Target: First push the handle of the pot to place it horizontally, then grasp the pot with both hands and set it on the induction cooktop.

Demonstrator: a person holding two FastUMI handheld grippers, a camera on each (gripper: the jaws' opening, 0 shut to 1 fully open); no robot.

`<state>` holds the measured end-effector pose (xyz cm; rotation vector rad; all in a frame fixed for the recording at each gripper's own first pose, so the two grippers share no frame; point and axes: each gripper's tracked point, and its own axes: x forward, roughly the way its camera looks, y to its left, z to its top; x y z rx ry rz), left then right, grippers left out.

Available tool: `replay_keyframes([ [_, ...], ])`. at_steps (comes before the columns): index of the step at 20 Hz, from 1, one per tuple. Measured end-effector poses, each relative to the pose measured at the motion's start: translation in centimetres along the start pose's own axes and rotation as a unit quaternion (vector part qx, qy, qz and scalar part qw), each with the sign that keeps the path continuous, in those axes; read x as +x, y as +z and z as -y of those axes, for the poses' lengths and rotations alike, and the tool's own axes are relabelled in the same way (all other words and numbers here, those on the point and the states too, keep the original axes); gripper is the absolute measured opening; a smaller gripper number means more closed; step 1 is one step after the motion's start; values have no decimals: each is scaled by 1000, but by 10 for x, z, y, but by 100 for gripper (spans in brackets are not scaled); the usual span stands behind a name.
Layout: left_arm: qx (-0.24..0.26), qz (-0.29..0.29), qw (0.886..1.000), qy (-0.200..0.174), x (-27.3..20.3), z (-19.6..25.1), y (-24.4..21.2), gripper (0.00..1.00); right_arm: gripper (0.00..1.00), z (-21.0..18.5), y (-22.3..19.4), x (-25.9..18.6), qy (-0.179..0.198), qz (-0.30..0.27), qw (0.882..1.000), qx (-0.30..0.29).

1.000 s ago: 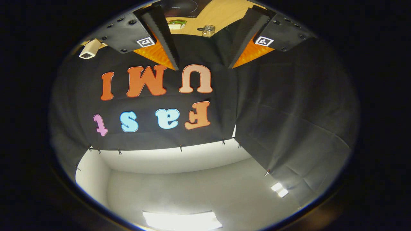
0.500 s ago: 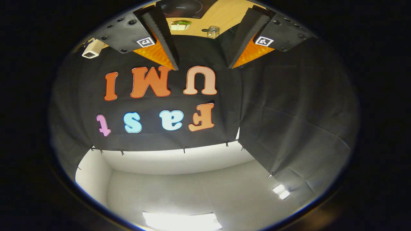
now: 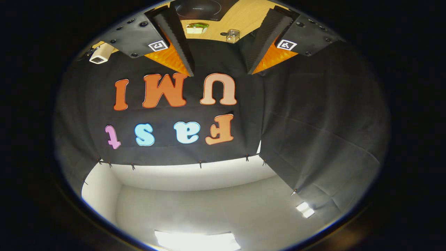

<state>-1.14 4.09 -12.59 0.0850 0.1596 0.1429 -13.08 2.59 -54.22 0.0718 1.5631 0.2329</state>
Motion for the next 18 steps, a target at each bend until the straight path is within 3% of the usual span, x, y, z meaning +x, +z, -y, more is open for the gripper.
replay_keyframes([
  [9, 2, -7, 1000, 0, 8, 0, -11, 97, 0, 45, 29, 14, -38, 3, 998, 41],
  [14, 8, -12, 1000, -11, 9, 6, -19, 98, 0, 73, 48, 27, -84, 17, 995, 56],
  [18, 11, -28, 999, -15, 13, 9, -35, 98, 0, 83, 59, 38, -98, 17, 993, 69],
])
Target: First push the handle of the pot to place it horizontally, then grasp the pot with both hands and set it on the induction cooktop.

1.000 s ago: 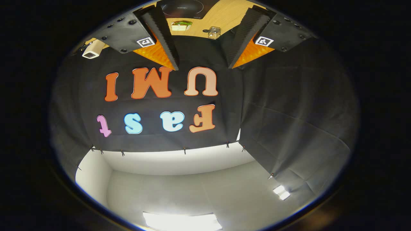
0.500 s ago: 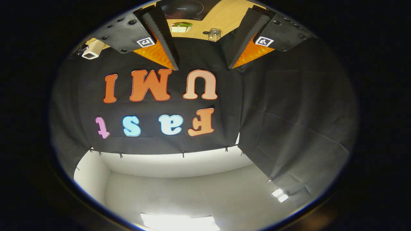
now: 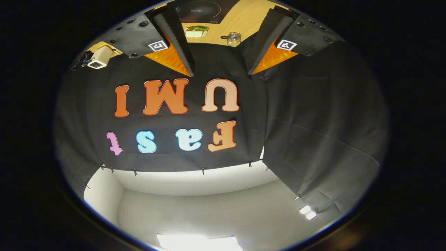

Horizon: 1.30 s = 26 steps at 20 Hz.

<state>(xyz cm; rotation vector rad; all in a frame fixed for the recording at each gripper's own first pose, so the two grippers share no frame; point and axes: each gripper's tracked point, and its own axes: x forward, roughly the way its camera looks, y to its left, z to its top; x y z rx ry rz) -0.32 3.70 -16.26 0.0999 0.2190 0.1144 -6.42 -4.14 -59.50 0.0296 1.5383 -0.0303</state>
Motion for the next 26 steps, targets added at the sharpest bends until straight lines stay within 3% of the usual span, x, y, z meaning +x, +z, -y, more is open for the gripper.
replay_keyframes([
  [5, -5, -27, 1000, -8, 7, 4, -18, 98, 0, 8, 21, 11, 1, 4, 1000, 21],
  [16, 18, -30, 999, -5, 2, 9, -14, 98, 0, 11, 65, 32, -14, 24, 999, 36],
  [17, 19, -30, 999, -7, 1, 11, -13, 98, 5, 10, 69, 34, -15, 26, 999, 37],
  [20, 21, -31, 999, -9, -1, 13, -15, 98, 0, 9, 74, 37, -14, 28, 999, 40],
  [26, 10, -91, 994, -62, 6, 61, -60, 99, 1, 18, 77, 20, -1, 38, 998, 54],
])
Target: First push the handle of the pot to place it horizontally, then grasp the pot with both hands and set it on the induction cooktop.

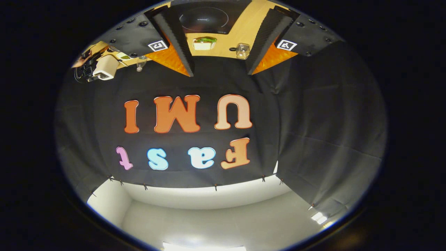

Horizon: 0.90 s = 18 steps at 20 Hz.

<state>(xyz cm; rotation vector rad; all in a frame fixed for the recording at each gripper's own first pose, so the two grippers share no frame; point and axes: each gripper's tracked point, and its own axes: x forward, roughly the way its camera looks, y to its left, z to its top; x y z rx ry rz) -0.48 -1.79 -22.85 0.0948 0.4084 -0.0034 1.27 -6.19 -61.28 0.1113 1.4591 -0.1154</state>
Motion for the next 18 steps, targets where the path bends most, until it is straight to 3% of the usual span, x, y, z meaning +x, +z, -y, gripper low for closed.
replay_keyframes([
  [2, -3, -37, 999, -36, 8, 28, -26, 98, 4, 4, 8, -11, 4, 16, 1000, 3],
  [5, -11, -91, 993, -81, 25, 72, -66, 98, 14, -1, 16, -26, 22, 34, 999, 3],
  [7, -16, -126, 986, -109, 30, 102, -96, 98, 34, -7, 19, -33, 33, 39, 999, -2],
  [9, -21, -166, 976, -138, 36, 135, -125, 99, 48, -14, 17, -36, 41, 41, 998, -10],
  [10, -22, -188, 971, -150, 41, 147, -141, 98, 48, -15, 17, -36, 43, 41, 998, -13],
  [13, -22, -259, 950, -173, 45, 182, -190, 98, 65, -21, 17, -36, 50, 39, 998, -18],
  [18, -21, -323, 926, -193, 73, 229, -244, 98, 75, -24, 18, -20, 53, 32, 998, -15],
])
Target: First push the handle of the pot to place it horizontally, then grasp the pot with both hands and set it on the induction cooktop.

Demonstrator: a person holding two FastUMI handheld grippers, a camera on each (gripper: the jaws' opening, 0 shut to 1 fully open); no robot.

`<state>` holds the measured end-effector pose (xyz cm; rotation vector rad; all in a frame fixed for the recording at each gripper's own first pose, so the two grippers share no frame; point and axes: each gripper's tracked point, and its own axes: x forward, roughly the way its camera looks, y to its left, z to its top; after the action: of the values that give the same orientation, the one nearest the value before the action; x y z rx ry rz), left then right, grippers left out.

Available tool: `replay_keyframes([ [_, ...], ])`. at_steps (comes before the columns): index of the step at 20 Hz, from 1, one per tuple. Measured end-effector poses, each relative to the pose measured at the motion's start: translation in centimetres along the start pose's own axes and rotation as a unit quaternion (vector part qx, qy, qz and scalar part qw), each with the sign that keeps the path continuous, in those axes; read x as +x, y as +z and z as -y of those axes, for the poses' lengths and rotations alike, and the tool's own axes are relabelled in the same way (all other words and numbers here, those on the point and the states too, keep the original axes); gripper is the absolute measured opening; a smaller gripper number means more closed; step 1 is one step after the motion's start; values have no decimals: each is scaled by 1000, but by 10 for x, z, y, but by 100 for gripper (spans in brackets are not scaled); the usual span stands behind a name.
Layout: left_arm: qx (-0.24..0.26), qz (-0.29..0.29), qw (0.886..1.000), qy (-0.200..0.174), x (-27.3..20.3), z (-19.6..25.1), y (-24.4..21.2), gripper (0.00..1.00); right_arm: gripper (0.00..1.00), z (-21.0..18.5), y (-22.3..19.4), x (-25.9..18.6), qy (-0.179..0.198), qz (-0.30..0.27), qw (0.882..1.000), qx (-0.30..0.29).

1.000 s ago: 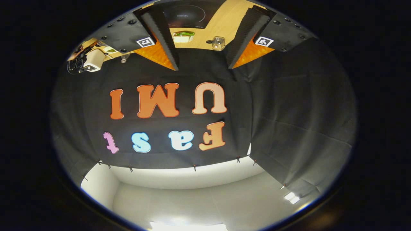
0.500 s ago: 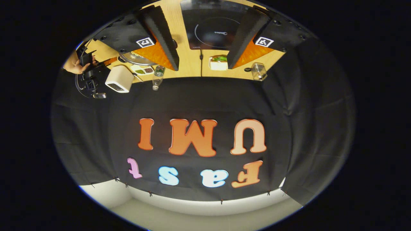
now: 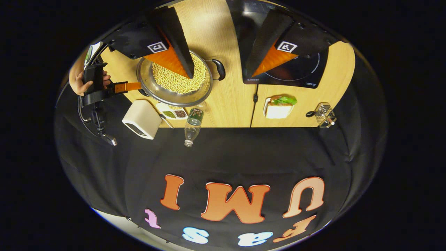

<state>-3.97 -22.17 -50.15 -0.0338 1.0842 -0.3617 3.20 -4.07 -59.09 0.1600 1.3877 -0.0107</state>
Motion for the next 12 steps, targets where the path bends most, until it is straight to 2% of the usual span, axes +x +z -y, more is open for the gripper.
replay_keyframes([
  [4, -20, -54, 998, -19, 48, 16, -20, 98, 81, 2, 1, 12, 0, -7, 1000, 7],
  [9, -36, -104, 994, 8, 99, 9, -49, 99, 81, 0, 3, 26, 0, -12, 1000, 9],
  [12, -32, -118, 992, 22, 118, 2, -61, 99, 81, 4, 2, 35, -13, -13, 1000, 0],
])
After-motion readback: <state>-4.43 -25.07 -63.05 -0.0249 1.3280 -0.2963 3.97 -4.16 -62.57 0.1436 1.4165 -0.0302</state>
